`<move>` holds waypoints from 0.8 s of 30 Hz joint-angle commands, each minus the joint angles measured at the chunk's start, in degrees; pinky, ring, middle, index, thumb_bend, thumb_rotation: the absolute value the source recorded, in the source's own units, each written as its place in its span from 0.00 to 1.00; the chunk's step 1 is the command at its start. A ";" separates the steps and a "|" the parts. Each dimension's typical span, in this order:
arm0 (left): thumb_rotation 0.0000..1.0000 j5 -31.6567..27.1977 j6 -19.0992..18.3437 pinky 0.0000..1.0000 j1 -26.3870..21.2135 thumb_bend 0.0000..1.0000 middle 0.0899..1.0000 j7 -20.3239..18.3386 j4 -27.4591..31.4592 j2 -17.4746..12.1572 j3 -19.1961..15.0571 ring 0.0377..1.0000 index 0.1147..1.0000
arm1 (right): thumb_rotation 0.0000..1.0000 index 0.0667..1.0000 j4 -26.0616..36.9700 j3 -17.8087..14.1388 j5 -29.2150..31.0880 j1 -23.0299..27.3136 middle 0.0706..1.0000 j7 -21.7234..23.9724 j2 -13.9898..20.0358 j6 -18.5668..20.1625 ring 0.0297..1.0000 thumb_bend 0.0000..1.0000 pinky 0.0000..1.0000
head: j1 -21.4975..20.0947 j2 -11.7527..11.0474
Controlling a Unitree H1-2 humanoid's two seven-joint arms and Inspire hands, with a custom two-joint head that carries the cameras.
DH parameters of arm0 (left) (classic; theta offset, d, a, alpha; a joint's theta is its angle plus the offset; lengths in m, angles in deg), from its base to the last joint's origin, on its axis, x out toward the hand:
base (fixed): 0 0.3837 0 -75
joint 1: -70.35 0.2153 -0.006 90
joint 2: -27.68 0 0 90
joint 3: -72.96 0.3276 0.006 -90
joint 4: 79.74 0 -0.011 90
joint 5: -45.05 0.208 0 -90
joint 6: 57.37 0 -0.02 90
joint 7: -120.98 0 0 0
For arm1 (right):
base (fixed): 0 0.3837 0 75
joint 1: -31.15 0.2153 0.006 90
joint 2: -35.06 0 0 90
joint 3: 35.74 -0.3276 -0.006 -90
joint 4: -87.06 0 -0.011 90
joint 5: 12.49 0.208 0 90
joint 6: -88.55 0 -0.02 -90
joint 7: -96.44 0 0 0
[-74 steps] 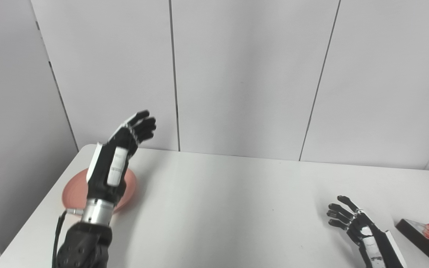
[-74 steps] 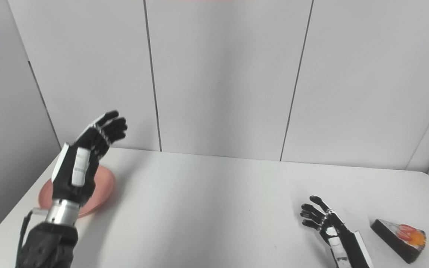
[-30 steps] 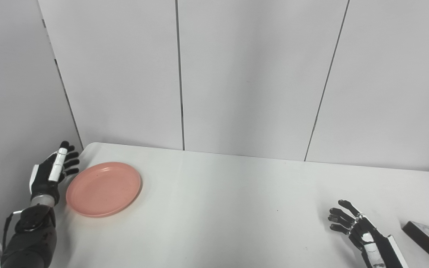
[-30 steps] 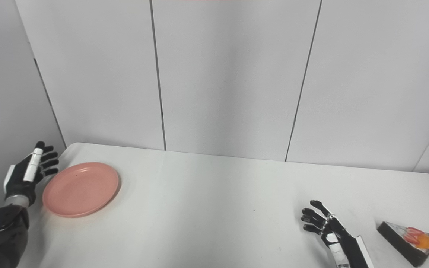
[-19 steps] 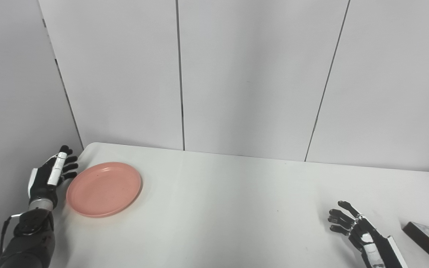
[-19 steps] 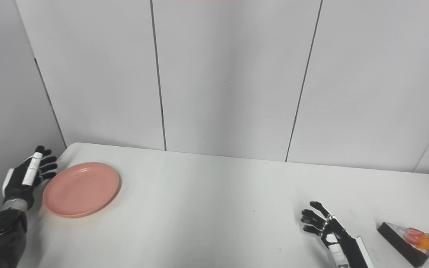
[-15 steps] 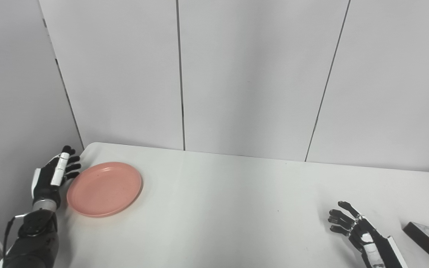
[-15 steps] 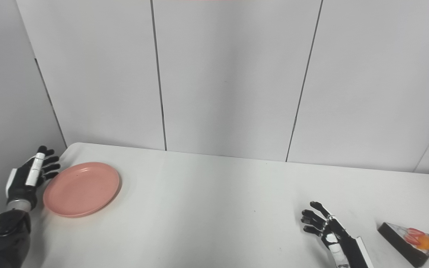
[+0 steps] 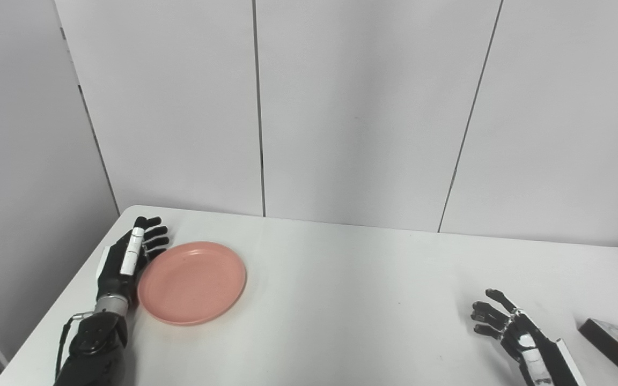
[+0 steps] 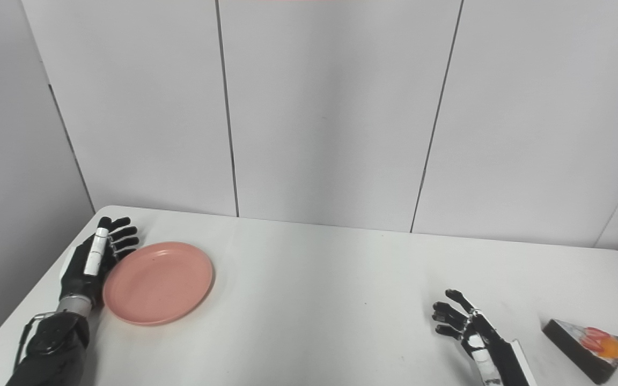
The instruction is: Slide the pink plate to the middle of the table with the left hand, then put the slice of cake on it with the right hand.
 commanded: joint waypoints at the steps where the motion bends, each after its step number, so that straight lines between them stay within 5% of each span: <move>1: 0.91 -1.59 -2.02 0.69 -0.56 0.91 0.72 -0.53 3.63 0.12 -0.51 0.72 0.71 | 0.92 0.83 -4.96 1.16 0.30 -6.03 0.76 -0.25 -2.68 1.68 0.76 0.92 0.74 | -0.11 0.10; 8: 0.94 -5.55 -11.79 0.65 2.51 0.89 0.74 -0.45 13.16 3.60 -2.16 0.72 0.73 | 0.91 0.83 -3.63 1.26 0.43 -6.51 0.76 -0.12 -2.75 2.30 0.77 0.93 0.74 | -0.57 0.87; 15: 0.90 -7.73 -14.07 0.68 4.55 0.84 0.74 -1.86 17.55 7.09 -1.96 0.73 0.73 | 0.90 0.82 -2.78 1.36 0.22 -6.72 0.75 -0.28 -2.88 2.69 0.76 0.93 0.74 | -1.02 1.43; 24: 0.90 -6.42 -21.82 0.77 9.26 0.89 0.75 -1.46 31.02 12.72 2.80 0.76 0.71 | 0.91 0.83 0.01 1.97 -0.79 -7.38 0.75 -0.97 -3.20 4.22 0.77 0.92 0.74 | -1.88 2.78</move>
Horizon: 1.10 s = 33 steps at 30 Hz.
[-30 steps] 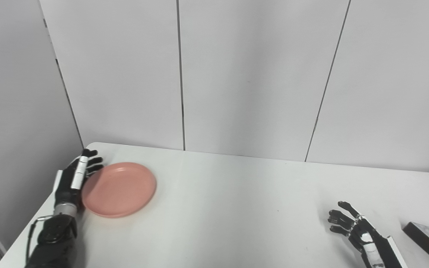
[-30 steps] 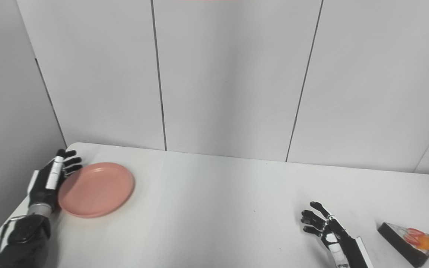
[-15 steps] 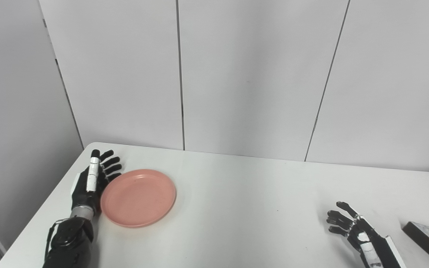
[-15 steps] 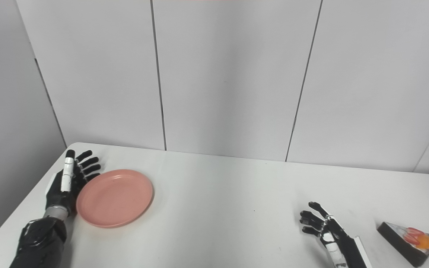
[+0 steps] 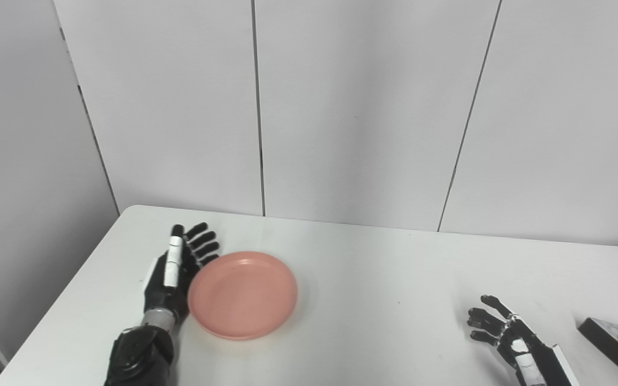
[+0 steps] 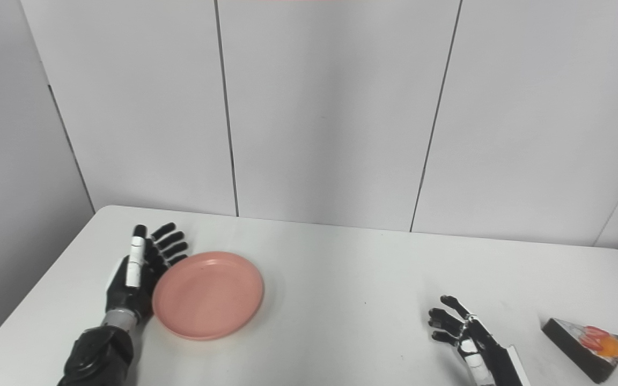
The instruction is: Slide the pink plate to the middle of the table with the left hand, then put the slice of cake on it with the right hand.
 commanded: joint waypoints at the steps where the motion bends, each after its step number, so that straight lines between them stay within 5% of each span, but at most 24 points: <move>1: 0.90 1.25 -2.68 0.77 0.22 0.89 0.75 0.53 3.86 1.10 1.54 0.76 0.71 | 0.91 0.83 -2.77 1.41 0.30 -5.49 0.76 0.00 -2.30 1.82 0.77 0.92 0.74 | -0.13 0.32; 12: 0.91 6.44 -9.80 0.73 3.05 0.91 0.73 9.15 15.12 7.89 3.49 0.74 0.66 | 0.91 0.84 2.47 2.47 -2.05 -5.85 0.74 -1.95 -3.91 5.79 0.76 0.92 0.74 | -6.30 4.17; 20: 0.93 9.75 -12.81 0.79 5.00 0.93 0.76 10.98 20.76 10.61 5.99 0.75 0.67 | 0.93 0.85 7.33 4.39 -5.71 -5.89 0.75 -4.14 -6.35 9.72 0.77 0.91 0.75 | -12.18 6.18; 26: 0.93 10.82 -13.53 0.88 5.47 0.91 0.82 12.21 22.03 12.77 6.61 0.81 0.72 | 0.94 0.86 8.69 5.65 -7.45 -5.48 0.75 -5.17 -7.66 10.94 0.78 0.90 0.76 | -15.48 6.76; 33: 0.90 9.15 -10.09 0.93 4.99 0.86 0.88 11.71 20.79 15.37 6.23 0.88 0.78 | 0.94 0.87 8.69 7.10 -9.25 -4.73 0.76 -6.50 -9.11 11.03 0.78 0.88 0.76 | -21.22 6.92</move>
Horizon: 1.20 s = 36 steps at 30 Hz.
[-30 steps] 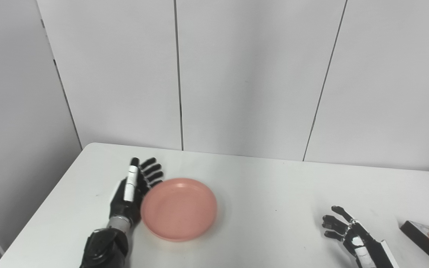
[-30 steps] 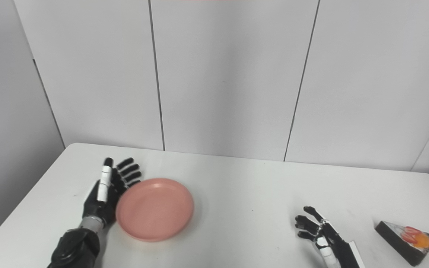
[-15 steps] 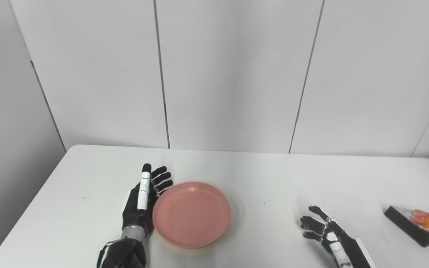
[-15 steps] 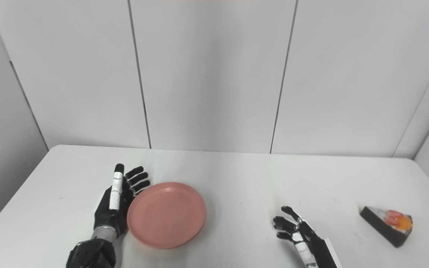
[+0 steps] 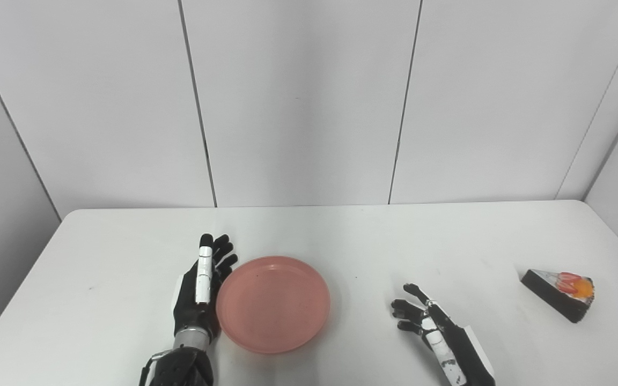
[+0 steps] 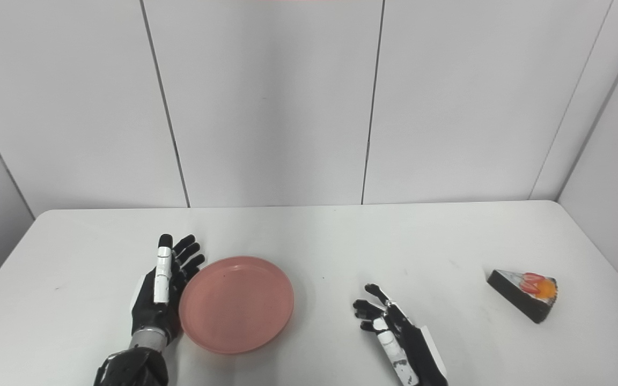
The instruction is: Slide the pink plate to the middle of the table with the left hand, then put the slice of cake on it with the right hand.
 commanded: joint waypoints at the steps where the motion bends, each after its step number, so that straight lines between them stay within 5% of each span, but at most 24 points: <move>1: 0.91 -0.31 3.01 0.93 -1.77 0.86 0.88 -0.76 0.52 0.47 0.47 0.88 0.79 | 0.94 0.87 -0.75 1.43 -0.64 -0.50 0.76 -0.26 -1.58 1.05 0.78 0.88 0.76 | -2.16 0.18; 11: 0.84 -3.25 4.72 0.80 -3.52 0.94 0.83 -3.39 -4.00 -0.03 -0.33 0.82 0.74 | 0.88 0.82 0.49 1.47 -5.49 -1.27 0.81 -6.12 -4.78 -1.82 0.77 0.77 0.70 | -8.07 0.56; 15: 0.83 -3.59 5.62 0.77 -2.68 0.97 0.83 -4.41 -4.89 0.13 -0.29 0.81 0.75 | 0.89 0.80 1.48 1.61 -16.46 -2.21 0.81 -13.01 -4.87 -5.54 0.75 0.71 0.66 | -8.50 0.14; 20: 0.85 -3.89 6.03 0.77 -2.01 0.95 0.86 -5.30 -4.74 -0.04 -0.09 0.82 0.78 | 0.72 0.76 7.34 1.09 -28.00 -2.74 0.82 -19.72 -5.32 -3.42 0.82 0.60 0.80 | -8.49 -0.01; 28: 0.86 -3.78 6.87 0.79 -1.91 0.92 0.85 -5.70 -4.88 -0.09 0.03 0.82 0.78 | 0.72 0.77 19.96 -0.53 -36.65 -1.48 0.80 -13.44 -1.53 9.23 0.77 0.63 0.67 | -8.13 -0.63; 36: 0.86 -4.64 6.42 0.82 -1.75 0.91 0.85 -6.60 -4.03 -0.11 -0.28 0.82 0.77 | 0.66 0.77 25.46 -2.82 -49.71 2.08 0.78 -8.60 7.03 14.53 0.77 0.70 0.69 | -8.48 -1.06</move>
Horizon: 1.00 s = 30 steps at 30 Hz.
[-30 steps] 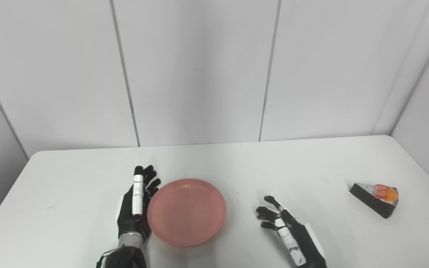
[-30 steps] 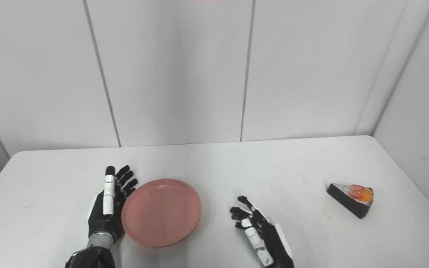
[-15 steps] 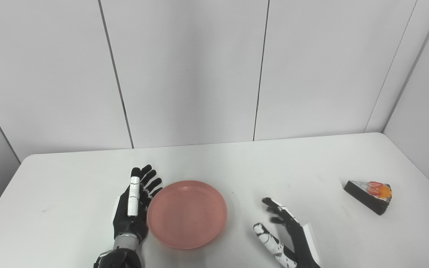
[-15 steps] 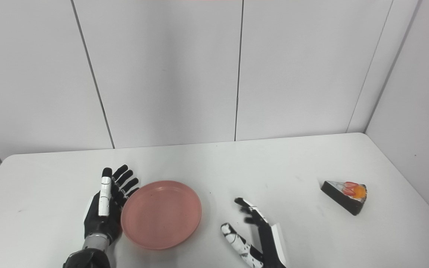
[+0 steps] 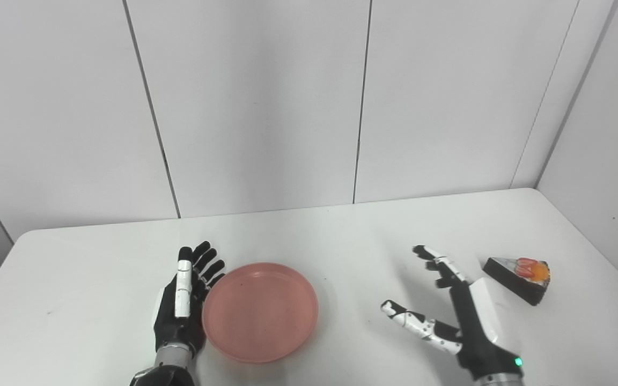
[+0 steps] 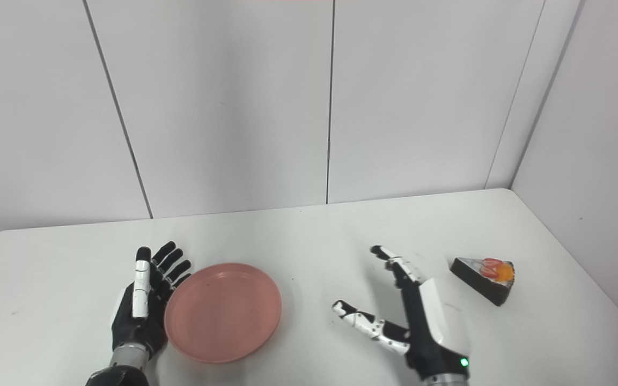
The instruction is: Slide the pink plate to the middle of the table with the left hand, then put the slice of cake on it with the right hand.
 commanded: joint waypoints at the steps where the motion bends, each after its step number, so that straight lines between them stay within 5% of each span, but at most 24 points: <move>1: 0.86 -0.92 1.06 0.82 -0.71 0.91 0.85 -0.57 1.05 0.08 0.02 0.82 0.78 | 0.66 0.77 2.27 -1.20 -3.72 3.04 0.79 0.77 3.06 0.68 0.77 0.71 0.70 | 0.08 0.00; 8: 0.86 -0.52 1.06 0.81 -0.50 0.92 0.86 -0.48 1.02 0.50 0.34 0.83 0.78 | 0.61 0.79 0.22 -4.43 -7.22 6.94 0.79 4.58 13.25 0.26 0.77 0.75 0.67 | 0.35 -0.22; 18: 0.88 0.40 1.52 0.81 -0.29 0.91 0.86 -0.20 0.93 0.62 0.94 0.83 0.79 | 0.55 0.77 -9.02 -6.12 -2.14 10.73 0.76 8.14 28.04 -4.12 0.72 0.81 0.61 | 0.72 -0.44; 30: 0.87 0.01 1.37 0.82 -0.54 0.91 0.86 -0.41 0.51 0.46 0.96 0.84 0.79 | 0.50 0.75 -24.10 -4.44 -2.96 14.52 0.72 3.44 32.70 -4.62 0.68 0.81 0.57 | 0.78 -0.77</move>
